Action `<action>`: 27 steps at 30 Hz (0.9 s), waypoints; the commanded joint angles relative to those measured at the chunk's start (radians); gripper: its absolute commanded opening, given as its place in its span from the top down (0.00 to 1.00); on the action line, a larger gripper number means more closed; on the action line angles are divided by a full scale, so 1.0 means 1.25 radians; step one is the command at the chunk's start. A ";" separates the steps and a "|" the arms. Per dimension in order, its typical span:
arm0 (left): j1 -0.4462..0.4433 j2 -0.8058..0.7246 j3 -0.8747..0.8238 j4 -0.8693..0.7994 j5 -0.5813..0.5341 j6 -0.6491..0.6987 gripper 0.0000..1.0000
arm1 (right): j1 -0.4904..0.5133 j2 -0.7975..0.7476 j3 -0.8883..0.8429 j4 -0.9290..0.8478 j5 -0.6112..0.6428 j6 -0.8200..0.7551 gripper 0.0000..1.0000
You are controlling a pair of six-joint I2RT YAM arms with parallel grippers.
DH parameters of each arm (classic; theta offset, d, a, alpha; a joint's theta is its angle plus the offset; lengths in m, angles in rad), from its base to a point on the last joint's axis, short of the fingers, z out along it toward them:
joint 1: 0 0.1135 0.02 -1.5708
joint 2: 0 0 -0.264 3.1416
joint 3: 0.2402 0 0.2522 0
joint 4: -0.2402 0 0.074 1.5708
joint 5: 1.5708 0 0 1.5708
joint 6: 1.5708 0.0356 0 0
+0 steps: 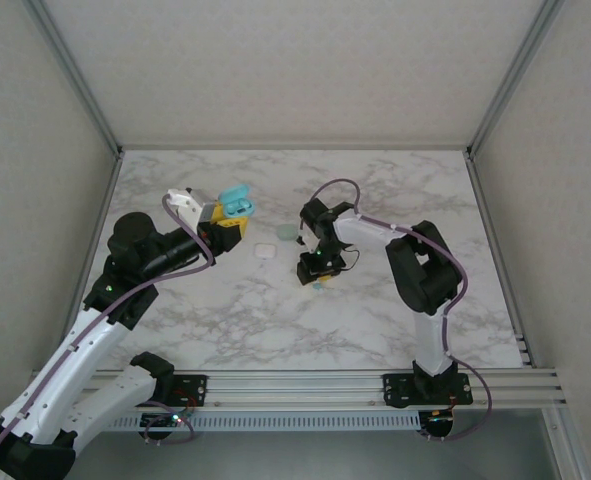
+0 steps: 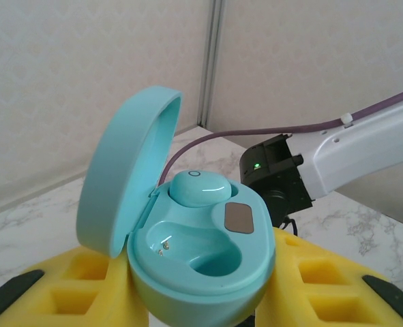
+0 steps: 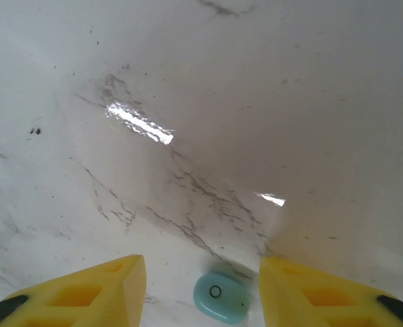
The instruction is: Insert wireless bluetooth earbuds into charging case
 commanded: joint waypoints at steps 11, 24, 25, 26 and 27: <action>-0.001 0.009 0.028 0.028 0.016 -0.003 0.67 | 0.004 -0.047 -0.062 -0.047 -0.122 -0.023 0.58; -0.002 0.002 0.022 0.029 0.014 -0.004 0.67 | 0.017 -0.081 -0.063 -0.045 -0.103 0.012 0.57; -0.002 0.002 0.023 0.028 0.014 -0.004 0.67 | 0.019 -0.082 -0.059 -0.047 -0.092 0.010 0.57; -0.003 0.002 0.021 0.029 0.013 -0.004 0.67 | 0.021 -0.081 -0.055 -0.049 -0.071 0.013 0.57; -0.003 0.002 0.020 0.030 0.012 -0.004 0.67 | 0.023 -0.078 -0.048 -0.054 -0.046 0.021 0.57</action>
